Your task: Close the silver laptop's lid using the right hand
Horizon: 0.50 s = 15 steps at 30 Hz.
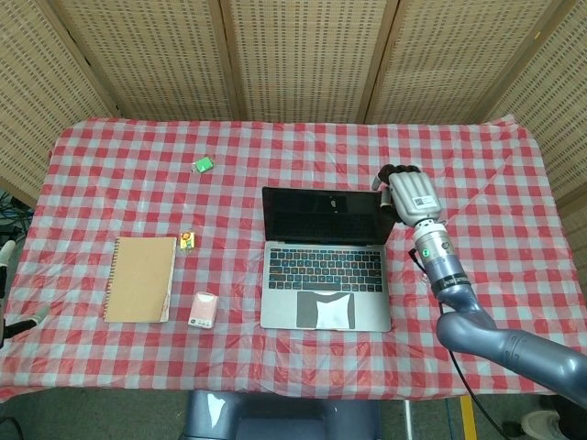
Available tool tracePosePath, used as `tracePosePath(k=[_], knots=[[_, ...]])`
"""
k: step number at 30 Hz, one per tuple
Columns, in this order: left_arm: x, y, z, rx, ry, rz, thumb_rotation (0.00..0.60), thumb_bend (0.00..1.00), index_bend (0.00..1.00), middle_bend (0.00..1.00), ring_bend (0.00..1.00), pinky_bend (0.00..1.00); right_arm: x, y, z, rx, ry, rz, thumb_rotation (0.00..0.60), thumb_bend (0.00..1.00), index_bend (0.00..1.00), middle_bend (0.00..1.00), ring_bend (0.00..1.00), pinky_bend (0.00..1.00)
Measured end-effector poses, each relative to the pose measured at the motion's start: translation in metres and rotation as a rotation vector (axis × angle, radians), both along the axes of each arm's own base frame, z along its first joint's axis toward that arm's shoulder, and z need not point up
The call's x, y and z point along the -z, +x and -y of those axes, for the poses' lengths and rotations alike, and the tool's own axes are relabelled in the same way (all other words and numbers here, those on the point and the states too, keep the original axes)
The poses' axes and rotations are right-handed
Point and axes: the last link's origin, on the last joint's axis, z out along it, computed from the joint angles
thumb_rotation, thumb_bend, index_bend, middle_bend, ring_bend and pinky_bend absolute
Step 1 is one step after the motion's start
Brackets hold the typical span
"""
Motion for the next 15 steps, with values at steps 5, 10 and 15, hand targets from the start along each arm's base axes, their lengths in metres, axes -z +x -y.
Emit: tracePosePath(k=[5,10,15], knots=[[0.001,0.000,0.000,-0.010,-0.014,-0.007,0.600,0.08,0.00,0.00,0.00,0.00,0.000,0.006,-0.003,-0.018,-0.010,0.001,0.600,1.00,0.51,0.42,0.34,0.31],[0.000,0.000,0.000,-0.010,-0.012,-0.007,0.600,0.08,0.00,0.00,0.00,0.00,-0.002,0.014,-0.007,-0.036,-0.011,-0.002,0.600,1.00,0.52,0.44,0.36,0.31],[0.000,0.001,0.001,-0.009,-0.015,-0.006,0.600,0.08,0.00,0.00,0.00,0.00,-0.002,0.018,-0.012,-0.039,0.003,-0.002,0.600,1.00,0.54,0.46,0.38,0.33]])
